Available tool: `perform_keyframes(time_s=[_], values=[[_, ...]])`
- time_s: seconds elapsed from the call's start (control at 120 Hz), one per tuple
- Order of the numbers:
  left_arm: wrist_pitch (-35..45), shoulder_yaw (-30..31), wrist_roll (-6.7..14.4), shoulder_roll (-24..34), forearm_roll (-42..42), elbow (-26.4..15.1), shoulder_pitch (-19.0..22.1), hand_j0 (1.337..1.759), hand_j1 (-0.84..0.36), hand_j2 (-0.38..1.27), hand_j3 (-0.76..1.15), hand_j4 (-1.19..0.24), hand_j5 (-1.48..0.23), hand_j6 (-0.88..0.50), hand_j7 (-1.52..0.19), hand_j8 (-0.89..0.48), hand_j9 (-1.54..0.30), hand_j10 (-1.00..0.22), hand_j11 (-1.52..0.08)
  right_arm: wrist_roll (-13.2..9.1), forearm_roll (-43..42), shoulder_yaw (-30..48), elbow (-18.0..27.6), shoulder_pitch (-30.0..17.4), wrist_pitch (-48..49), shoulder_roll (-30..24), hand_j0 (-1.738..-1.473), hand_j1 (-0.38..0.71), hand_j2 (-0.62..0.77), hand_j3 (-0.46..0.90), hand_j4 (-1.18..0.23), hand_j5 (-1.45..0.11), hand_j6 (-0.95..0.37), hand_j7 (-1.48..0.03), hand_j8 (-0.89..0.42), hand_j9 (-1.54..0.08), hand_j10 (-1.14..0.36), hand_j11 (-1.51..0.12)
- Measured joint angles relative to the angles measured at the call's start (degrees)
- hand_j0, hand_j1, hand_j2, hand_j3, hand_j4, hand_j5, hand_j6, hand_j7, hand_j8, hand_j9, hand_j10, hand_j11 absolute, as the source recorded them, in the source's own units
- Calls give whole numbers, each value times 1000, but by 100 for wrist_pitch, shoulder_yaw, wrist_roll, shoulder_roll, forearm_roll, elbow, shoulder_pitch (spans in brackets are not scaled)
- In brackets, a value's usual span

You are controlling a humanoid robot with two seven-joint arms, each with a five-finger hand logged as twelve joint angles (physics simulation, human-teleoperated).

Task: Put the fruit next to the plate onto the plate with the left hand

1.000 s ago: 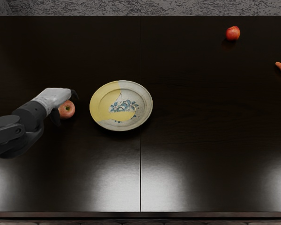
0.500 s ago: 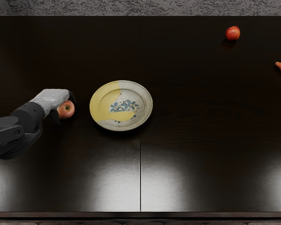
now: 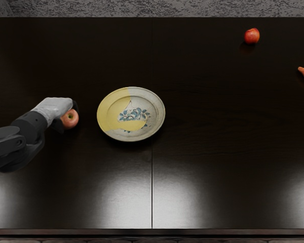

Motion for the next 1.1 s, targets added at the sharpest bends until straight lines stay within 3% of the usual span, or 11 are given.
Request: perform_keyframes(time_s=[0.217,0.417,0.658,0.833,1.1], values=[[-24,-2,0,2,-44,40,-107,1652,-264,176,0,-441,-756,-299,-761,-392,-758,-550,-759,0,0,0,0,0,0,0,-1658,-349,0,0,0,0,0,0,0,0,0,0],[-97,-25,0,-138,-191,42,-697,1652,-262,150,0,-447,-770,-302,-771,-390,-769,-558,-770,0,0,0,3,-7,0,0,-1658,-349,0,0,0,0,0,0,0,0,0,0],[-108,-170,5,-824,-426,38,-1239,1652,-248,142,0,-470,-783,-313,-774,-413,-769,-565,-767,0,0,0,8,-18,0,0,-1658,-349,0,0,0,0,0,0,0,0,0,0],[-112,-273,5,-1354,-575,38,-1252,1652,-269,203,0,-451,-799,-297,-783,-401,-774,-559,-772,0,0,0,8,-18,0,0,-1658,-349,0,0,0,0,0,0,0,0,0,0],[-111,-82,3,-1648,-584,139,-929,1652,-249,135,0,-460,-780,-309,-775,-411,-770,-557,-769,0,0,0,8,-19,0,0,-1658,-349,0,0,0,0,0,0,0,0,0,0]])
